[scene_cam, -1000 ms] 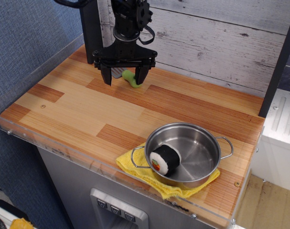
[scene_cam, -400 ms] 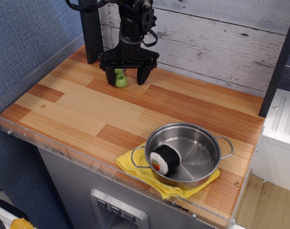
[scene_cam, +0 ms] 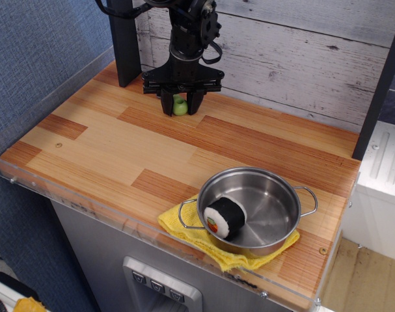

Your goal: Place the laddle behind the cloth.

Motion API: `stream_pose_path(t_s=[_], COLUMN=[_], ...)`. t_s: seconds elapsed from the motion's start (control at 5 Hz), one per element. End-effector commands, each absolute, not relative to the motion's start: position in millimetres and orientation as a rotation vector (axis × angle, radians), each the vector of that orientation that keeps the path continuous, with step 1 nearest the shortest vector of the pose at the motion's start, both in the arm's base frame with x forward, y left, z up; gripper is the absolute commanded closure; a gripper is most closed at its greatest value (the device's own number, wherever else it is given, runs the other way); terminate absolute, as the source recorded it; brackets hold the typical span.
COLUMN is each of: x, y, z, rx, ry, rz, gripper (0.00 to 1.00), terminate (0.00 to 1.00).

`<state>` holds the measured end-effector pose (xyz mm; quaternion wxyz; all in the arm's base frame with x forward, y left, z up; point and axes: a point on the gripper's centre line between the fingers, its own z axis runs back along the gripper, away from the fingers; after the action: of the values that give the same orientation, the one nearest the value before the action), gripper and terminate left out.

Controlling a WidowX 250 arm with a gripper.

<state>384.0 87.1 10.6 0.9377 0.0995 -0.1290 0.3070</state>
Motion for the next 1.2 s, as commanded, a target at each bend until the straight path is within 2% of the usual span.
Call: stream_pose_path(t_s=[0.0,0.2,0.4,0.6,0.8,1.0], x=[371.3,351.1,318.8,299.5,296.8,312.2], y=[67.6,40.9,29.9,25.7,-0.7,-39.2], z=[56.3,86.5,119.1,132.7,131.5,118.1], rx=[0.223,0.156,0.039,-0.074,-0.093,-0.114], ry=[-0.251,-0.255,-0.311,-0.374,-0.355,-0.311], rz=[0.332,0.128,0.027,-0.030,-0.096,-0.158], gripper=[1.00,1.00,1.00,1.00,1.00,1.00], terminate=[0.00,0.00,0.00,0.00,0.00,0.00])
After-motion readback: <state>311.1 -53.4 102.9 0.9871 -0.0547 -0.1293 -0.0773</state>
